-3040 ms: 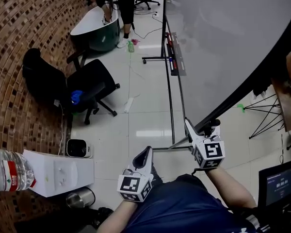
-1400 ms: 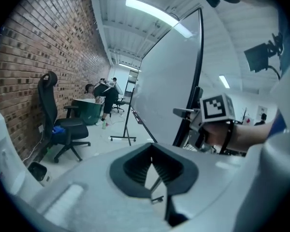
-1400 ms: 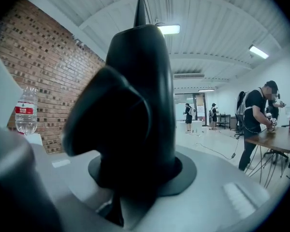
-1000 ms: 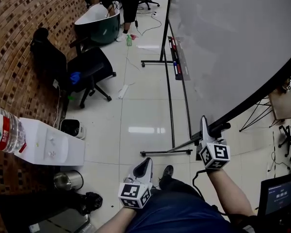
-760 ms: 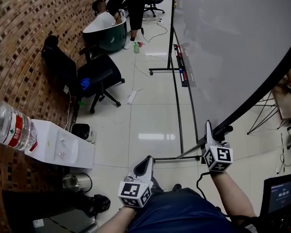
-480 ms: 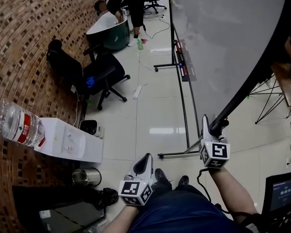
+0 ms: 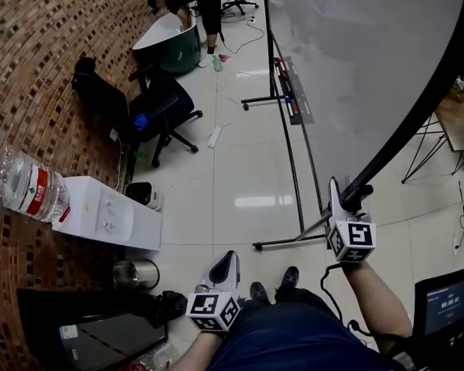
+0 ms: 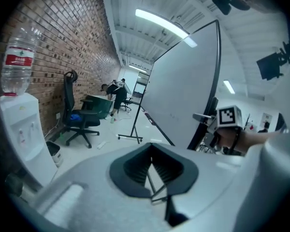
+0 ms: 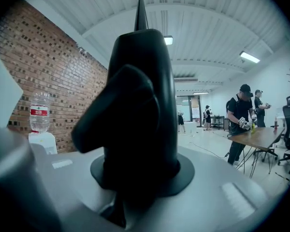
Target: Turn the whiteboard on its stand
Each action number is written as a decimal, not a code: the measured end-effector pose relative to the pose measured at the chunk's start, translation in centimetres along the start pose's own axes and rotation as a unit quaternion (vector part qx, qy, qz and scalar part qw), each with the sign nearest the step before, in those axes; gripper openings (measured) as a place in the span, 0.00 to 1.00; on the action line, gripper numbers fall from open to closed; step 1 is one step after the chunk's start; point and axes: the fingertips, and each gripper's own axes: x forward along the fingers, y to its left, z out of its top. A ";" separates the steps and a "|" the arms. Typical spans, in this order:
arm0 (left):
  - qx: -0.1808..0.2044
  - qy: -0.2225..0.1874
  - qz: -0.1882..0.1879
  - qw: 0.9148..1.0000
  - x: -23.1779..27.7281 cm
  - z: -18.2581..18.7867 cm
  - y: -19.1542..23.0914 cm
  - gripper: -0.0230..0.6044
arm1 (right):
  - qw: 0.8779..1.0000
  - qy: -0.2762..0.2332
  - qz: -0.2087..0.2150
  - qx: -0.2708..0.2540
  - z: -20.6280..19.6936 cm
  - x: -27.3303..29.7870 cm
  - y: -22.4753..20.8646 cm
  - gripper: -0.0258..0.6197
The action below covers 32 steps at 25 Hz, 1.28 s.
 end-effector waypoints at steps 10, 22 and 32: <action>-0.029 0.000 -0.053 0.998 -1.9 -2.9 -0.1 0.05 | 1.000 -0.002 -0.009 -0.002 -0.1 -3.7 -1.6 0.18; 0.026 -0.006 -0.038 0.999 -3.1 -2.0 -4.6 0.05 | 1.000 -0.005 -0.020 -0.011 -1.0 -5.7 -0.8 0.18; 0.021 0.036 0.014 0.999 -6.5 -6.7 -7.3 0.05 | 1.000 -0.010 -0.020 -0.018 -0.7 -7.8 -0.6 0.18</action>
